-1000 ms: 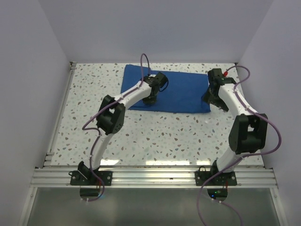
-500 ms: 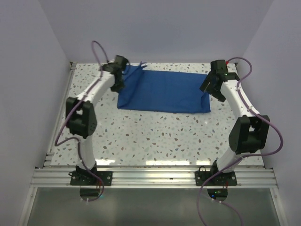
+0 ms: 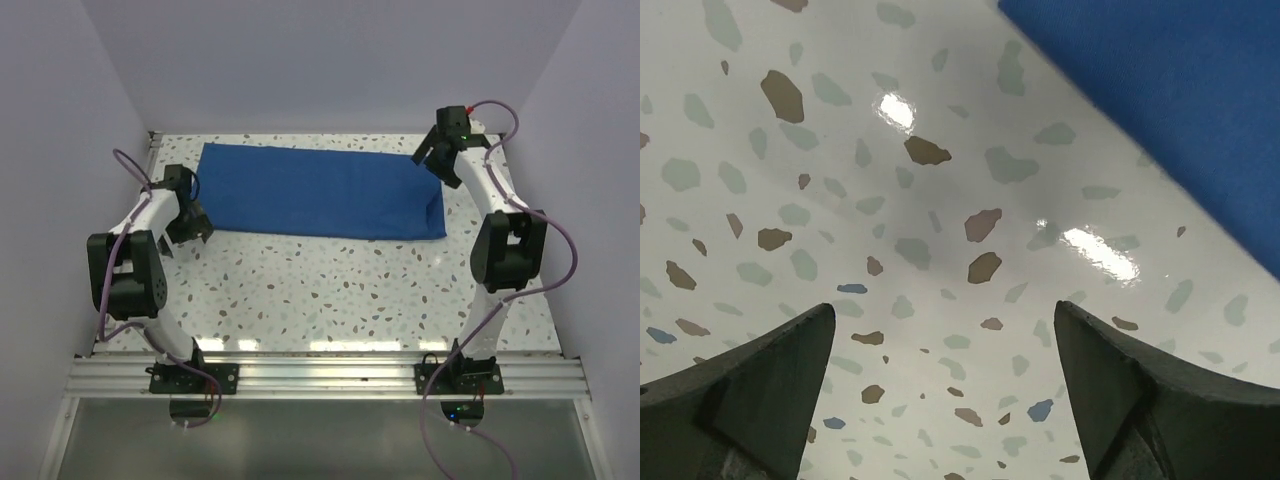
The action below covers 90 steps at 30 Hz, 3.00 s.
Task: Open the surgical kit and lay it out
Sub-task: Open the surgical kit at the center of the board.
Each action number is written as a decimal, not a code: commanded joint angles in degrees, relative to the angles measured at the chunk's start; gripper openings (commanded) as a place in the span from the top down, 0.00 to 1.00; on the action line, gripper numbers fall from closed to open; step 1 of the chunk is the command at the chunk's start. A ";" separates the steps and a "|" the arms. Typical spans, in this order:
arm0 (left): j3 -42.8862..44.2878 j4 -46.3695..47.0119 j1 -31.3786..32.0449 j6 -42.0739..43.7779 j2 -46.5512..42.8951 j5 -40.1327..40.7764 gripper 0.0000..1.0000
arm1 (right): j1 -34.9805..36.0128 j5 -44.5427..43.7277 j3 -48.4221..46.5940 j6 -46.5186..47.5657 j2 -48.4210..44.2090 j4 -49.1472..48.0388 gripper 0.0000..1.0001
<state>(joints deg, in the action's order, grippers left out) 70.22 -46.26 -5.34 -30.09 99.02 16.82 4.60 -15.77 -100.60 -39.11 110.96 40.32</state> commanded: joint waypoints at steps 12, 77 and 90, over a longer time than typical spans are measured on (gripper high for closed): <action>0.18 -2.25 -0.19 0.38 -4.89 -0.56 0.14 | 0.06 -10.60 -19.28 -2.28 19.63 -2.61 0.13; -13.61 -6.47 -0.19 2.49 -38.81 -8.56 0.09 | 19.55 0.56 4.07 4.57 -6.78 -8.68 1.00; -17.40 -7.35 -0.19 -4.19 -52.70 2.07 0.12 | 28.36 -2.50 43.91 -18.78 -82.44 35.81 1.00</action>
<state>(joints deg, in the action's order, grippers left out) 52.71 -54.48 -5.23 -32.21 47.94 14.98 33.47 -14.79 -58.46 -47.79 40.40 52.03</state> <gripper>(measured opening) 0.880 0.068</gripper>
